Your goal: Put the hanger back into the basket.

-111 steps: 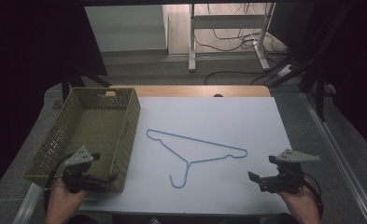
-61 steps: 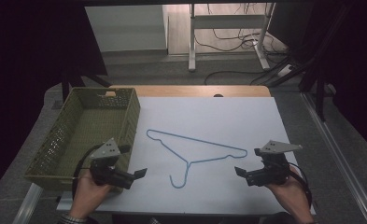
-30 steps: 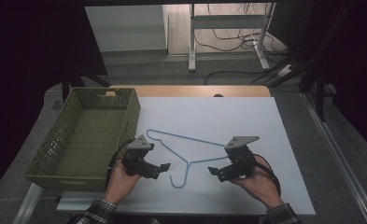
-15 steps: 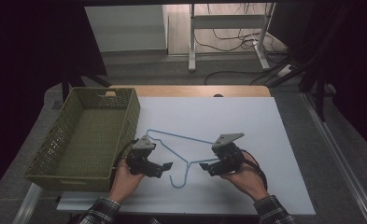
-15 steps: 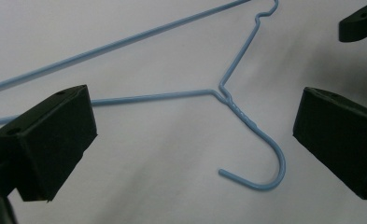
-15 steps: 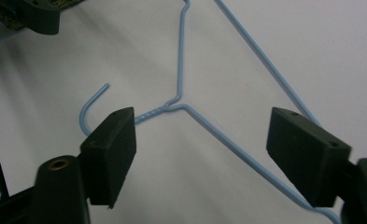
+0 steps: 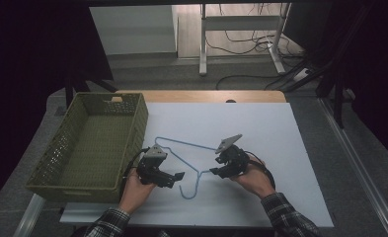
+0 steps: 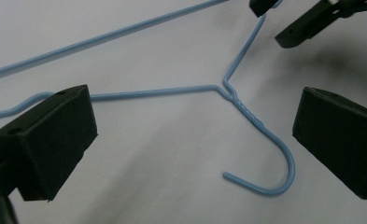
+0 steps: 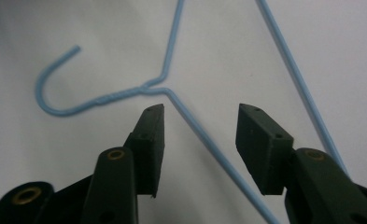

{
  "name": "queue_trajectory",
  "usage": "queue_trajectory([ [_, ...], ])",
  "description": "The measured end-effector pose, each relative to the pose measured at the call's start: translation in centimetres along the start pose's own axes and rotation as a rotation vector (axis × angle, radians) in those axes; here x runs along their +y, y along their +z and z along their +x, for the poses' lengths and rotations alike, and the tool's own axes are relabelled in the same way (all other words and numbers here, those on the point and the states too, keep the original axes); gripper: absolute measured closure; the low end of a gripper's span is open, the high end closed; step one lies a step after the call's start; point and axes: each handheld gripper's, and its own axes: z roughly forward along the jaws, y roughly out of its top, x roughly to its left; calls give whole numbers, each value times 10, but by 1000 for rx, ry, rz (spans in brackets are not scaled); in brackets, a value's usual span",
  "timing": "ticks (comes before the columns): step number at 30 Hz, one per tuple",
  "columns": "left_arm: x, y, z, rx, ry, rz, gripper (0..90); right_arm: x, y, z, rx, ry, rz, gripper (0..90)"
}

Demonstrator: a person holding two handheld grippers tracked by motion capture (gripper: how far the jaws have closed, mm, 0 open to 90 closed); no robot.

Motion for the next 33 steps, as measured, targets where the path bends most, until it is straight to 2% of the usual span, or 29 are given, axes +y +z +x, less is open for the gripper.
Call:
queue_trajectory([
  [1,0,0,0,0,0,0,0,0,0,0,0,0,0,534],
  [2,0,0,0,-1,0,1,0,1,6,-5,10,-46,32,556],
  [4,-1,1,1,0,1,7,0,3,11,-9,13,-83,54,568],
  [8,-2,1,2,-1,1,13,0,6,20,-16,45,-112,80,534],
  [12,-2,2,1,-1,2,14,0,7,26,-19,78,-145,102,624],
  [13,-2,2,2,0,2,15,0,7,26,-19,78,-145,102,624],
  [14,-2,2,2,-1,1,16,0,7,28,-21,93,-163,106,665],
  [23,-3,3,2,-2,1,21,0,7,34,-23,139,-221,128,744],
  [24,-3,3,2,-1,2,21,0,8,35,-23,150,-235,133,796],
  [27,-3,2,2,1,3,18,0,8,34,-21,153,-235,143,821],
  [28,-2,1,2,2,2,14,0,9,35,-21,156,-247,137,827],
  [33,-1,-2,1,7,6,5,0,7,32,-19,162,-241,129,861],
])
